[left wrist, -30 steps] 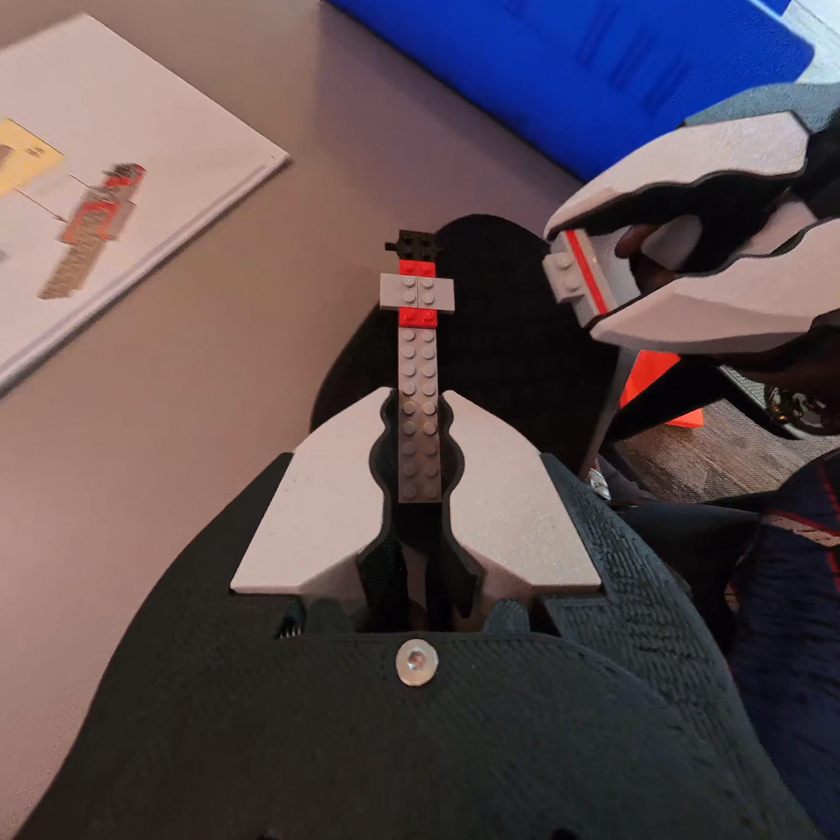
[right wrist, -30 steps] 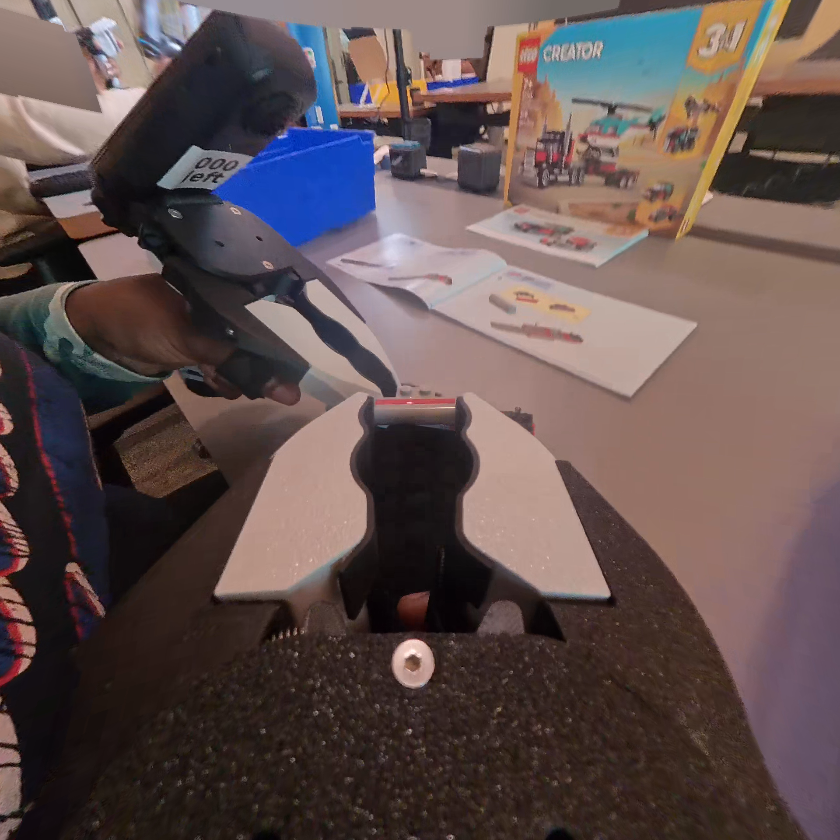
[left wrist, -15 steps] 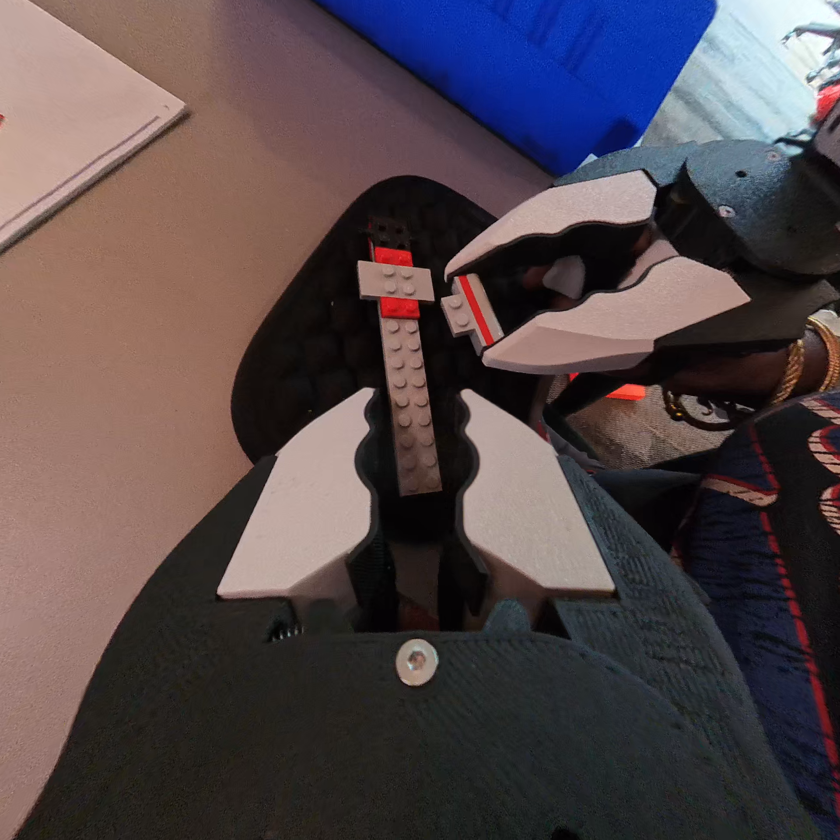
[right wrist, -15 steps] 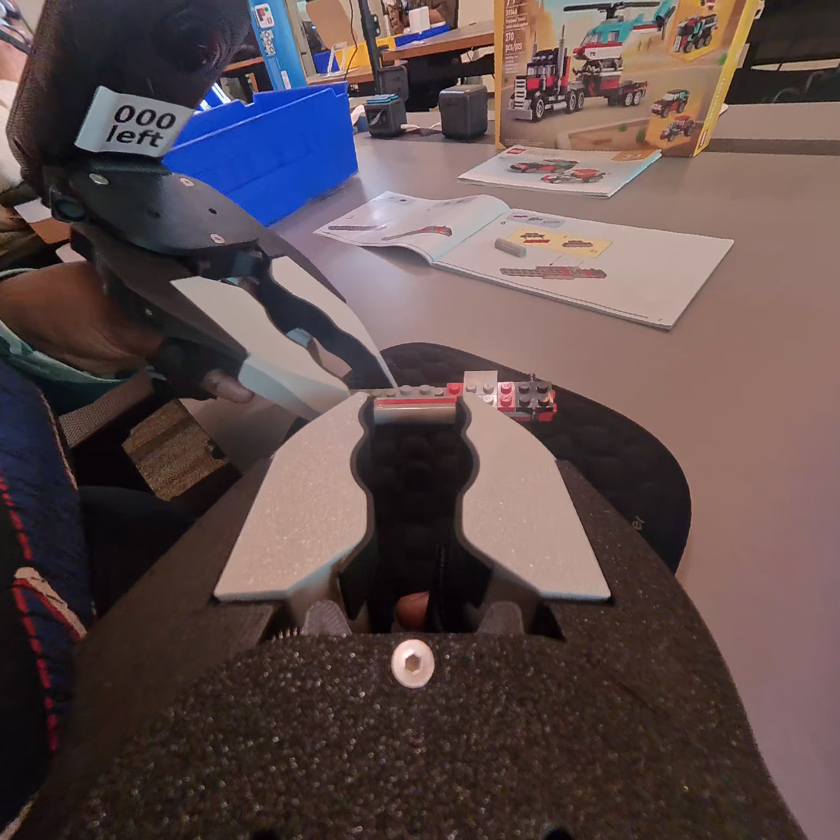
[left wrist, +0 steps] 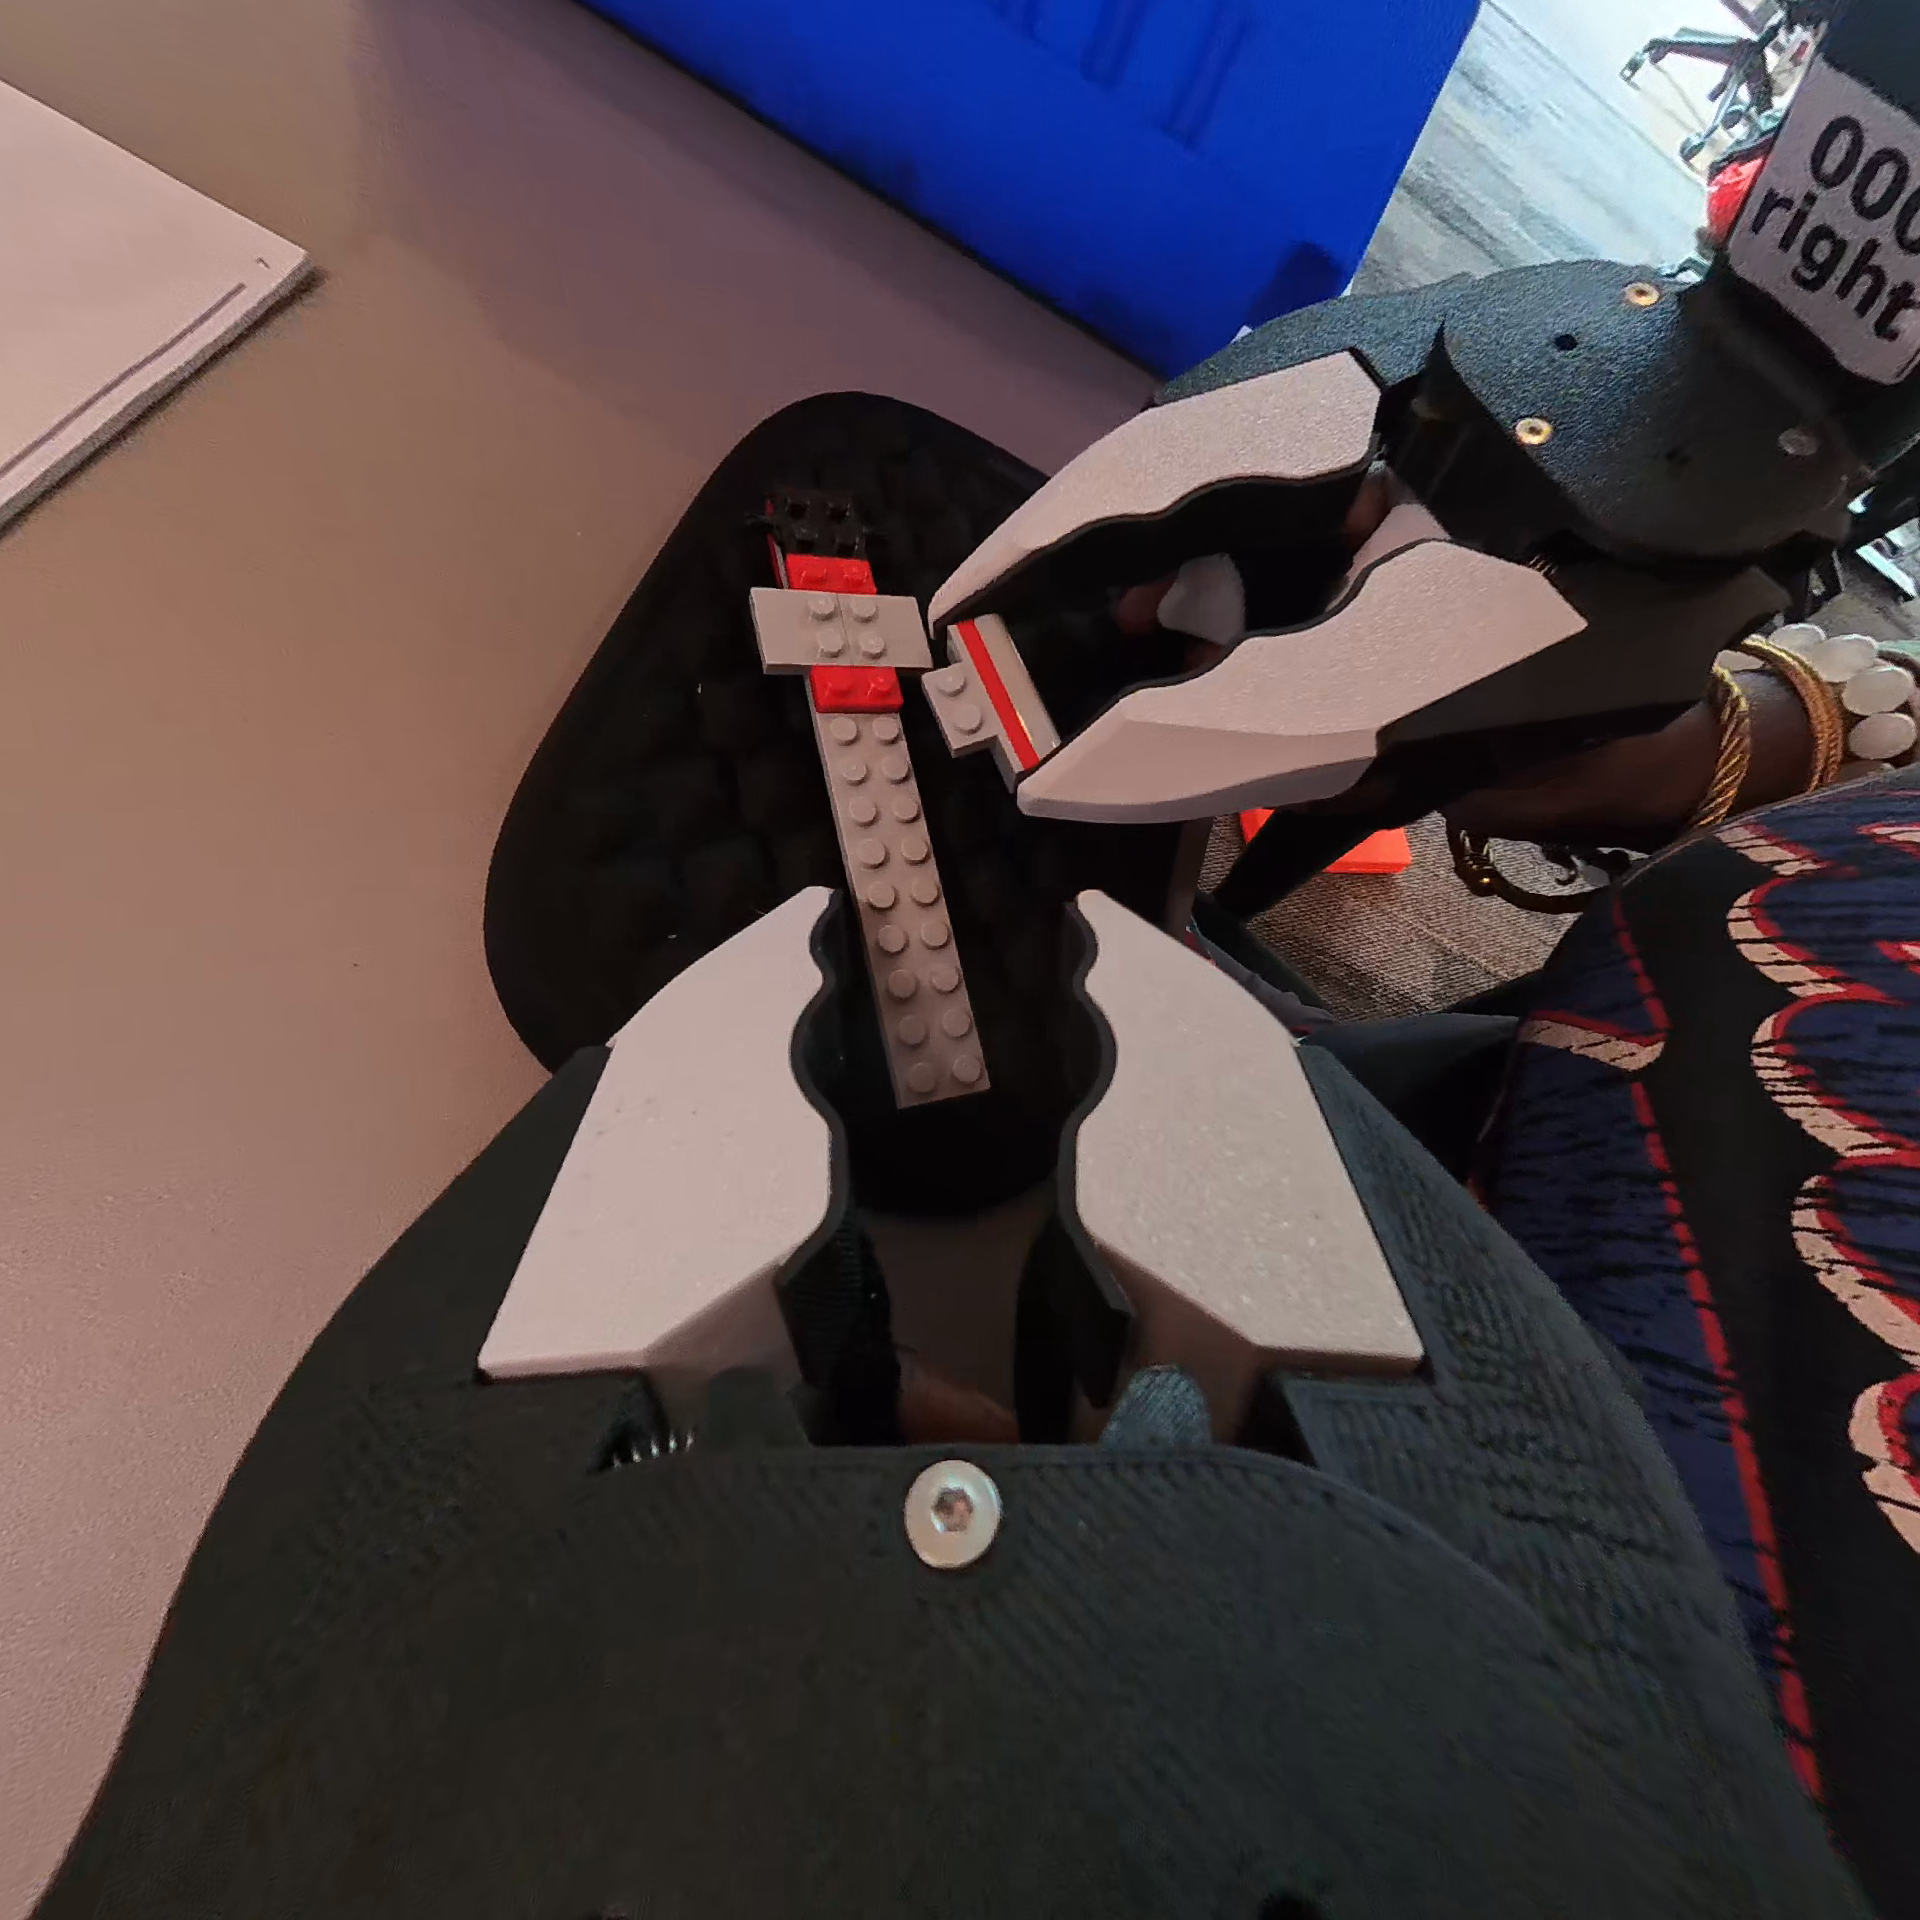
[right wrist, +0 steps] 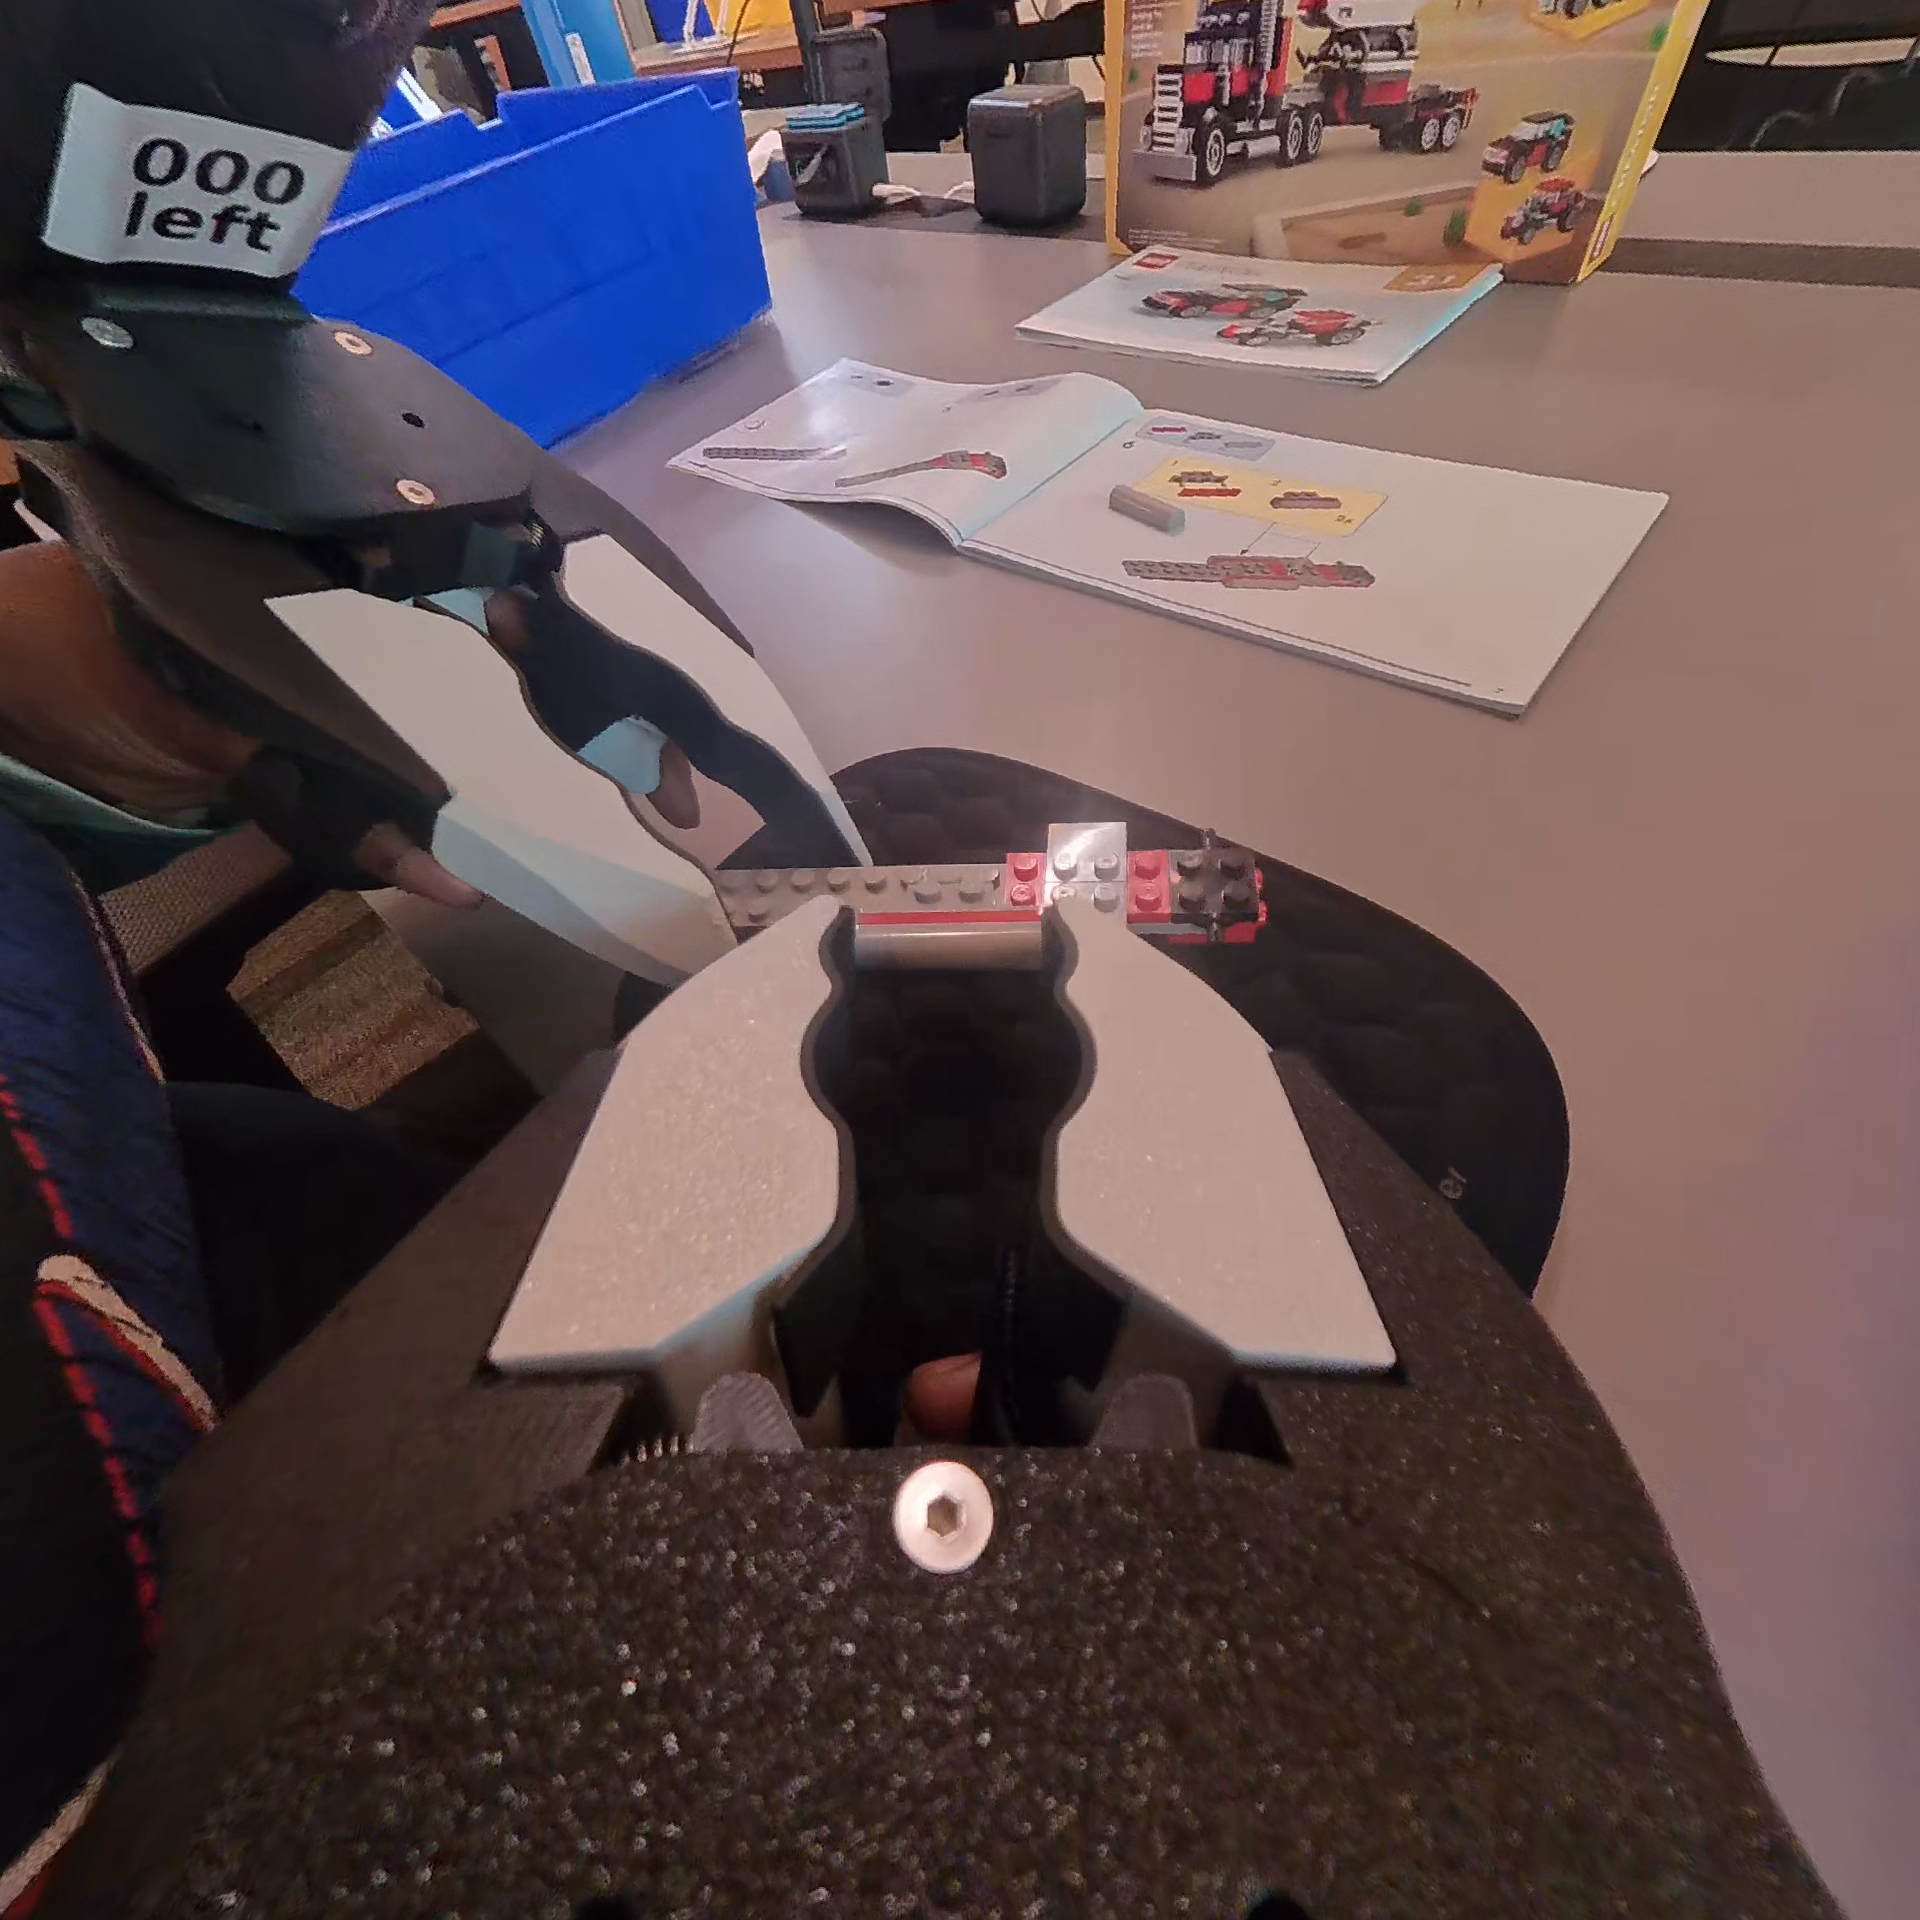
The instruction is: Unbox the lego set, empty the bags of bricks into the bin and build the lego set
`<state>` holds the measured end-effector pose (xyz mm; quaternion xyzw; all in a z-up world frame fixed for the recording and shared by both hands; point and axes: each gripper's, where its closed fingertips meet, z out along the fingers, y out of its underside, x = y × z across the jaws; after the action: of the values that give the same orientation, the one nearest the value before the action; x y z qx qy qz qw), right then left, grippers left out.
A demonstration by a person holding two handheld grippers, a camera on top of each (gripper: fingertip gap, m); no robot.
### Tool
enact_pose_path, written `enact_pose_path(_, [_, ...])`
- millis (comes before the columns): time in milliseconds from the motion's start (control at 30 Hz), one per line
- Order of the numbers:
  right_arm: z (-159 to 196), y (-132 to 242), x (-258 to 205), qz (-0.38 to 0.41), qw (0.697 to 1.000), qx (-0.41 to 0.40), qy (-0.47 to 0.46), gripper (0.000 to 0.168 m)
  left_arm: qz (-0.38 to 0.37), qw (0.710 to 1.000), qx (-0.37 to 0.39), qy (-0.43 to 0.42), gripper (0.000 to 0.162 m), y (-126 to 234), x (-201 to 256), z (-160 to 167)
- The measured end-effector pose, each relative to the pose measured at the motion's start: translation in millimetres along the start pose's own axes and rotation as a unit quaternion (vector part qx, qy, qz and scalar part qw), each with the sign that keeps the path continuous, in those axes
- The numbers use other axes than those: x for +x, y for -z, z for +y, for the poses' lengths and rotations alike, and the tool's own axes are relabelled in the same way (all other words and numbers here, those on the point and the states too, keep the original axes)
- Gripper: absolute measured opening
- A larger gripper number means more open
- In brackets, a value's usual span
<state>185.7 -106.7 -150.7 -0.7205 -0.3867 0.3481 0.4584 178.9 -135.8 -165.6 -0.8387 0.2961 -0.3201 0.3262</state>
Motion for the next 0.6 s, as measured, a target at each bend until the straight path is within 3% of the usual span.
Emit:
enact_pose_path(333, [4.3, -7.8, -4.2, 0.019, 0.999, -0.030, 0.038, 0.035, 0.050, 0.999, -0.001, 0.018, 0.038, 1.8, 9.9, 2.1])
enact_pose_path(600, [6.9, -5.7, -0.5, 0.052, 0.993, -0.053, 0.087, 0.034, 0.028, 0.999, -0.020, -0.007, 0.032, 1.2, 6.9, 7.8])
